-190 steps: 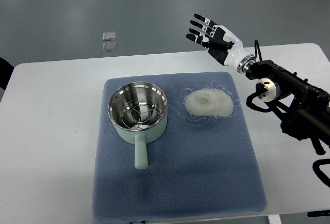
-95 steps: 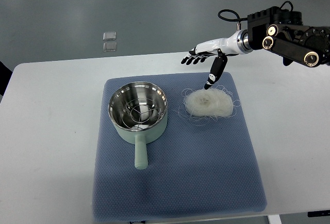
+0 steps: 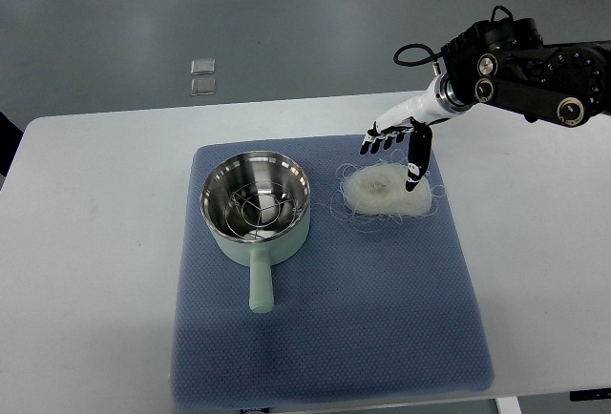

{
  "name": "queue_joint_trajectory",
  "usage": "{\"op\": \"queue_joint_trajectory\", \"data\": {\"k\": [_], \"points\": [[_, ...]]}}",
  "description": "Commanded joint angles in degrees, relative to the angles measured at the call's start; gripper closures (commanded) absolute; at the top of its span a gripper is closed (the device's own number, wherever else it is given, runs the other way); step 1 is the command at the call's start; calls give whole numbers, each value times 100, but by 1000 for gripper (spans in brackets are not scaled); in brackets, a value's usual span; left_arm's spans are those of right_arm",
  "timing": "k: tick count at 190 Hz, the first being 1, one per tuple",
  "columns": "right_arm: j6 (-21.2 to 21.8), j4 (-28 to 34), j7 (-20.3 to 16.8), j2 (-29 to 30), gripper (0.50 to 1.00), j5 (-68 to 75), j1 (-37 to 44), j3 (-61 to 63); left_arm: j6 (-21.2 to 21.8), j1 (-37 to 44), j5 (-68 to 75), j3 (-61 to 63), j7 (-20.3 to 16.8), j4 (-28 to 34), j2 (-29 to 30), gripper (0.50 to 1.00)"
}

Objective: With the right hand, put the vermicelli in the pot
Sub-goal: 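Lower the right hand down onto the white vermicelli bundle, then close the right hand fingers around the vermicelli bundle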

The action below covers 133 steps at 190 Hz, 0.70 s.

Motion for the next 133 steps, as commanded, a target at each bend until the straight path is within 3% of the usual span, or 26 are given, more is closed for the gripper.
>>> {"op": "queue_joint_trajectory", "data": {"k": [1,56,81,103,114,116,124,127,133], "points": [[-198,-34,11,80,572,-48,-155,3,-4,-2,2,1,0,0,0,500],[-558,-175,46,177,574,-92,-577,-14,-4,-2,2,-8,0,0,0,500],[-717,-280,186,212,599,-303,-761,-14,5,7,2,-8,0,9,0,500],[-866,-359,336,221,726,-549,-963,-14,5,7,2,-8,0,9,0,500],[-971,-359,388,221,858,-646,-1025,-14,5,6,2,-8,0,9,0,500],[-971,-359,388,221,859,-646,-1025,-14,5,7,2,-8,0,9,0,500],[-1059,-359,406,221,944,-690,-1051,-14,5,7,2,-8,0,9,0,500],[-1103,-368,406,221,993,-716,-1069,-14,5,7,2,-8,0,9,0,500],[-1156,-359,406,221,1000,-752,-1069,-14,5,-2,2,-8,0,9,0,500]]}}
